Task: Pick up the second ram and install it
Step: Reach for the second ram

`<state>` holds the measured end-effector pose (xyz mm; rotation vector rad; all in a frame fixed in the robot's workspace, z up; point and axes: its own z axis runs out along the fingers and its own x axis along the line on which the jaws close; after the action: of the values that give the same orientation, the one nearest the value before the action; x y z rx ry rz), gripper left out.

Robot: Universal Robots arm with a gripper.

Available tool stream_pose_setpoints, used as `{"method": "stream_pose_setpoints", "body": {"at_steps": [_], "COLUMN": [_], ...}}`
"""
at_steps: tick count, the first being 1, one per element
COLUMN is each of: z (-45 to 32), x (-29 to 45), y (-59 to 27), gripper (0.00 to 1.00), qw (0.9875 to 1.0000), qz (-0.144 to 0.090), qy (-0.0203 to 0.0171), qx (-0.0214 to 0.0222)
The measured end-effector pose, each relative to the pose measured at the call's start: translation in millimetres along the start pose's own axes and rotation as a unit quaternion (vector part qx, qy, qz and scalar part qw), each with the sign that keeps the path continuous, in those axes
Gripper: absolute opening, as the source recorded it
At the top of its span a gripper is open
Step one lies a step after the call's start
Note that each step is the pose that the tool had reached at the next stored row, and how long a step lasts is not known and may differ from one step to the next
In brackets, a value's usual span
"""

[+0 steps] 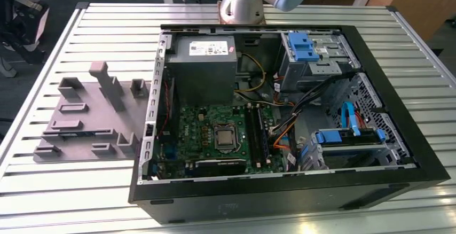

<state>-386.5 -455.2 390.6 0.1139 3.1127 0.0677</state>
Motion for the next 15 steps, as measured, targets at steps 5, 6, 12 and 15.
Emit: {"method": "stream_pose_setpoints", "body": {"at_steps": [5, 6, 12, 15], "z": [-0.4, -0.4, -0.7, -0.7], "x": [10.6, 12.6, 22.3, 22.3], "y": [-2.2, -2.7, -5.2, -5.2], "gripper": [0.11, 0.11, 0.11, 0.11], "qw": [1.0, 1.0, 1.0, 1.0], "qz": [0.0, 0.0, 0.0, 0.0], "qy": [0.0001, 0.0, 0.0, 0.0], "qx": [0.0, 0.0, 0.0, 0.0]}}
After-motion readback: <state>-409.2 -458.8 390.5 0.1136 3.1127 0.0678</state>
